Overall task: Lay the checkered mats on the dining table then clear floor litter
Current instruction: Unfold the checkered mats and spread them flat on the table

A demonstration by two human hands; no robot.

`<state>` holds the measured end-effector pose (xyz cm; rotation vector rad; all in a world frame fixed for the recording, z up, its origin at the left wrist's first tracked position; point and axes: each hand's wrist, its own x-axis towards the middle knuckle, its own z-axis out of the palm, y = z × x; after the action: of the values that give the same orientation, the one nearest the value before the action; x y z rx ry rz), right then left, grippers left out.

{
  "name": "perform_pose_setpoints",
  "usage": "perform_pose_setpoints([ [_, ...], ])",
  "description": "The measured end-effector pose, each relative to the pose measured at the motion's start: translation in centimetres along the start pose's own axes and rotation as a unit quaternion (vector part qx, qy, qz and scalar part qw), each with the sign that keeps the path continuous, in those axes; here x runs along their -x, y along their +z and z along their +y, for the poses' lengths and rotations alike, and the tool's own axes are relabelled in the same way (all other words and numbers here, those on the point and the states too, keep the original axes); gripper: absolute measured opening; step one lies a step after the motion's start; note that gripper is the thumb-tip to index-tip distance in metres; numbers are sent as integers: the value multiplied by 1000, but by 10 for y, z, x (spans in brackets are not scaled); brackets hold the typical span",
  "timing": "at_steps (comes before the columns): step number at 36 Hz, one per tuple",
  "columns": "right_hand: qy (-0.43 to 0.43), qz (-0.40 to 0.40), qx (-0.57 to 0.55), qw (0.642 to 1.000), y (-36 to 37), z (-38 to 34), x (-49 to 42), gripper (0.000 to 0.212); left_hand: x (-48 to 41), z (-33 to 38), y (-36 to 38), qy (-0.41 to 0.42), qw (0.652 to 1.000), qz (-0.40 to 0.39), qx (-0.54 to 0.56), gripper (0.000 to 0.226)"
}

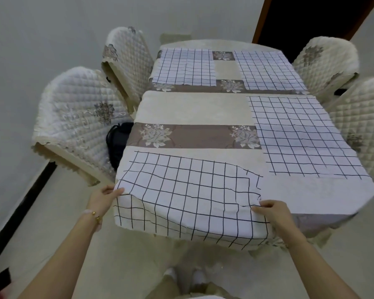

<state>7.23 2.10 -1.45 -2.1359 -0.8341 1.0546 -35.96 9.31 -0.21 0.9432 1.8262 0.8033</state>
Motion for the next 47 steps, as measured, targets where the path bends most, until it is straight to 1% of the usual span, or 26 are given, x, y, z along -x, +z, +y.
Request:
perform_pose_setpoints([
  [3,-31,-35,-24,999,0,-11,6,20,9,7,-7,30,999,31,5,17],
  [6,-70,-62,-36,995,5,-26,9,16,19,14,-19,65,995,81,13,15],
  [9,-106,-90,-43,989,17,-51,11,19,34,17,-36,95,987,119,43,14],
  [12,-140,-115,-48,982,35,-79,18,18,50,5,-63,105,978,157,88,3],
  [16,-179,-149,-43,971,67,-110,33,25,72,-20,-109,89,970,202,100,5],
  [19,-195,-190,-30,962,100,-130,50,23,87,-40,-141,81,959,242,125,5],
  [21,-205,-217,-16,954,127,-139,61,26,93,-58,-162,71,952,263,141,5],
  [24,-198,-257,14,946,176,-146,81,31,96,-93,-193,33,946,282,159,5],
  [26,-190,-283,25,940,211,-147,97,29,98,-117,-213,-2,942,286,175,8],
  [30,-163,-300,61,938,281,-144,124,17,99,-164,-257,-51,937,296,182,4],
  [33,-133,-313,66,938,331,-145,143,18,98,-193,-292,-83,935,291,186,2],
  [34,-135,-314,68,937,347,-147,150,18,97,-200,-304,-90,936,287,185,7],
  [35,-139,-316,70,936,362,-151,158,19,95,-204,-316,-95,936,283,185,10],
  [38,-162,-312,75,933,401,-168,179,29,88,-210,-346,-96,937,282,184,8],
  [41,-186,-300,69,933,430,-188,199,28,77,-203,-379,-85,938,287,177,9],
  [42,-199,-294,72,932,439,-195,203,32,71,-201,-391,-82,937,291,173,8],
  [45,-241,-287,78,924,464,-222,208,55,50,-194,-423,-73,935,306,165,6],
  [47,-251,-281,72,923,481,-241,206,52,33,-188,-440,-59,932,317,163,15],
])
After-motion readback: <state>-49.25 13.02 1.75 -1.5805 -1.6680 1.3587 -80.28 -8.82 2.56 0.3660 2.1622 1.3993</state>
